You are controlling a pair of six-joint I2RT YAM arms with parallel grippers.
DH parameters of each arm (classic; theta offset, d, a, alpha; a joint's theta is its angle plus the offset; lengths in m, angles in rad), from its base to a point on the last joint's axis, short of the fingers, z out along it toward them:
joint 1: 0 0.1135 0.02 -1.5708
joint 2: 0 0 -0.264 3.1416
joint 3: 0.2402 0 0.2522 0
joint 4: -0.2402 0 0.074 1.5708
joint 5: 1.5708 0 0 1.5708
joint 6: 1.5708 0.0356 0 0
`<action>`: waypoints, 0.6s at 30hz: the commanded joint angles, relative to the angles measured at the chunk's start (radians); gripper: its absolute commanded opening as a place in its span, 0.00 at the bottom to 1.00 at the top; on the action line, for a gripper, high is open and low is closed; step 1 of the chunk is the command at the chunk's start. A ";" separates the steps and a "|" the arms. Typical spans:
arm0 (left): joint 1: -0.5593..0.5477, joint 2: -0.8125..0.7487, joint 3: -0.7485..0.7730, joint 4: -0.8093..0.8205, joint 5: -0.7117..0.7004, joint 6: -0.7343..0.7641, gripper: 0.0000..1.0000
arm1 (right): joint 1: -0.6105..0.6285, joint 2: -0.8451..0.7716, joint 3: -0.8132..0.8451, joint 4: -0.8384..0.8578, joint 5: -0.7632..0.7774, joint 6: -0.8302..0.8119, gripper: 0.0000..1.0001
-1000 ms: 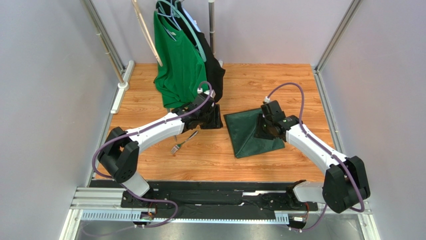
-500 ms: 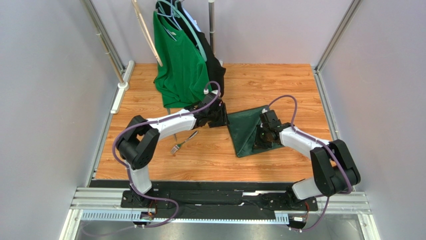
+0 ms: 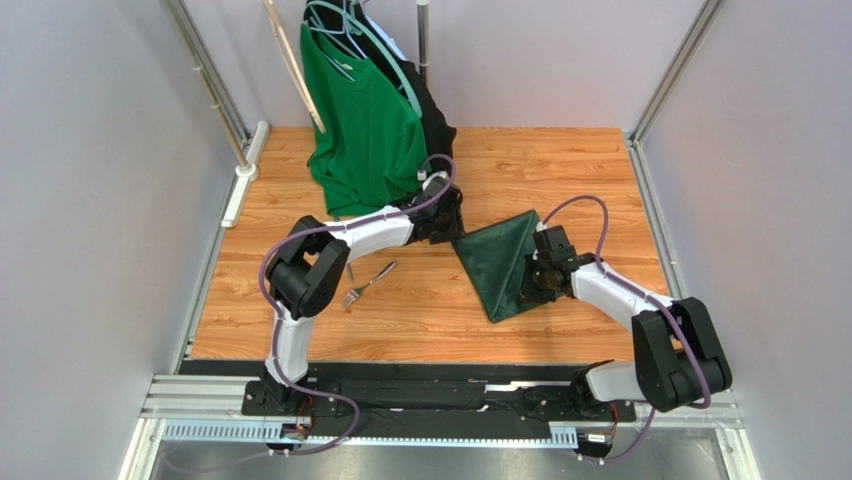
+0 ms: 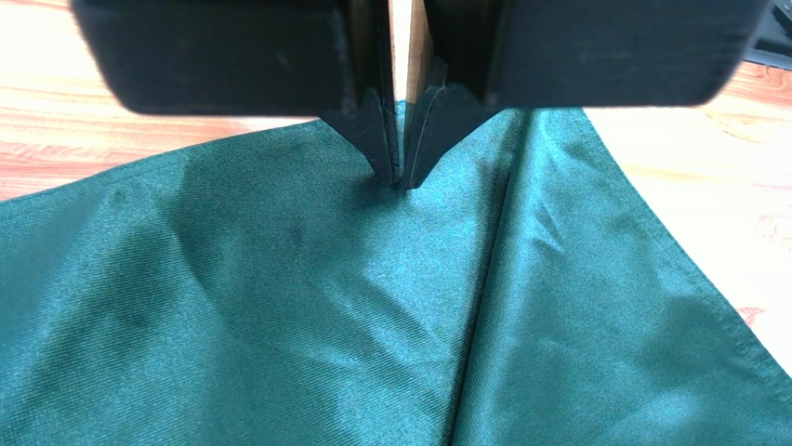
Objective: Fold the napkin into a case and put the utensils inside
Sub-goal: Pick up the upper triangle-folded napkin from the center of the board.
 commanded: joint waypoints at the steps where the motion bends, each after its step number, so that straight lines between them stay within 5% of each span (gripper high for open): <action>1: 0.000 0.017 0.030 -0.034 -0.054 -0.036 0.51 | 0.000 -0.012 -0.001 0.012 -0.011 -0.032 0.09; 18: -0.036 0.137 0.154 -0.164 -0.105 -0.104 0.53 | 0.000 -0.007 -0.027 0.049 -0.054 -0.029 0.07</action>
